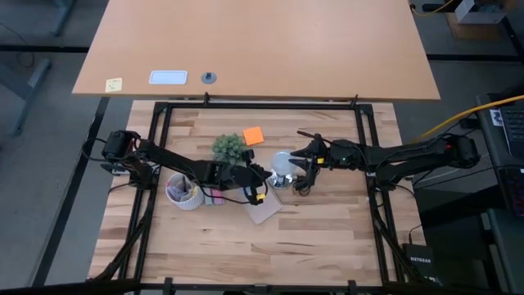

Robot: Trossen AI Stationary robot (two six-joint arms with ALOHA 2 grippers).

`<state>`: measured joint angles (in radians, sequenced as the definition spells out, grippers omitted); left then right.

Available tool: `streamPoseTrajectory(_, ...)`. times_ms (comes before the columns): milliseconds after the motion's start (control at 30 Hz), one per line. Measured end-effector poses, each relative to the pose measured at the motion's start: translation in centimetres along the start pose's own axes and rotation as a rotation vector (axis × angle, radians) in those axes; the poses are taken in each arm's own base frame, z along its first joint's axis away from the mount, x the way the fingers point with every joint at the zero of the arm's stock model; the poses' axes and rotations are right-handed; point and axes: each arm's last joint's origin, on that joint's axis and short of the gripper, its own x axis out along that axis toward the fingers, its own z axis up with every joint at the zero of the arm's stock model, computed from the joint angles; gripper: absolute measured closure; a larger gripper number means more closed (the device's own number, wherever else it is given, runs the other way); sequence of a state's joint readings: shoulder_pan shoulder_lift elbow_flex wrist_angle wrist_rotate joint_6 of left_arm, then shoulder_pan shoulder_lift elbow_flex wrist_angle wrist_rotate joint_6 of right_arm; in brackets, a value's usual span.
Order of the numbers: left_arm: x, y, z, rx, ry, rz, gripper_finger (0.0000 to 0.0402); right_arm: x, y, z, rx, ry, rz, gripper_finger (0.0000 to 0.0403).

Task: Screw lightbulb
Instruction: Insert the lightbulb into the silver lamp socket

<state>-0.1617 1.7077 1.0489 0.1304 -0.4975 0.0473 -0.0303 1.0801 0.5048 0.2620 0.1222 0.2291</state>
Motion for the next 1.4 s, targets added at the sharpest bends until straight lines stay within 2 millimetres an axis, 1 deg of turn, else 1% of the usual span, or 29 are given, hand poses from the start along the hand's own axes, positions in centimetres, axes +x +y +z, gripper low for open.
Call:
streamPoseTrajectory(167,-0.1,-0.3,0.7,-0.013,-0.071,-0.069,0.0401,0.0,0.0,0.0,0.000,-0.001,0.001,0.0276)
streamPoseTrajectory(400,-0.1,-0.2,0.9,-0.019,-0.085,-0.067,0.0401,0.0,0.0,0.0,0.000,0.000,0.001,0.0276)
streamPoseTrajectory(600,-0.1,0.1,0.7,-0.018,-0.068,0.029,0.0401,0.0,0.1,0.0,0.000,0.000,0.004,0.0276)
streamPoseTrajectory(833,0.1,0.4,0.4,-0.036,-0.034,0.057,0.0401,-0.1,0.5,-0.1,-0.001,0.001,0.013,0.0276)
streamPoseTrajectory(1233,1.0,2.4,0.0,-0.088,0.000,0.111,0.0401,-0.1,0.6,0.0,0.008,-0.011,0.029,0.0276)
streamPoseTrajectory(1300,1.1,2.5,-0.1,-0.083,0.011,0.112,0.0401,-0.1,0.6,0.0,0.008,-0.013,0.021,0.0276)
streamPoseTrajectory(1400,0.8,1.9,-0.1,-0.073,0.011,0.098,0.0401,-0.1,0.6,0.0,0.008,-0.014,0.018,0.0276)
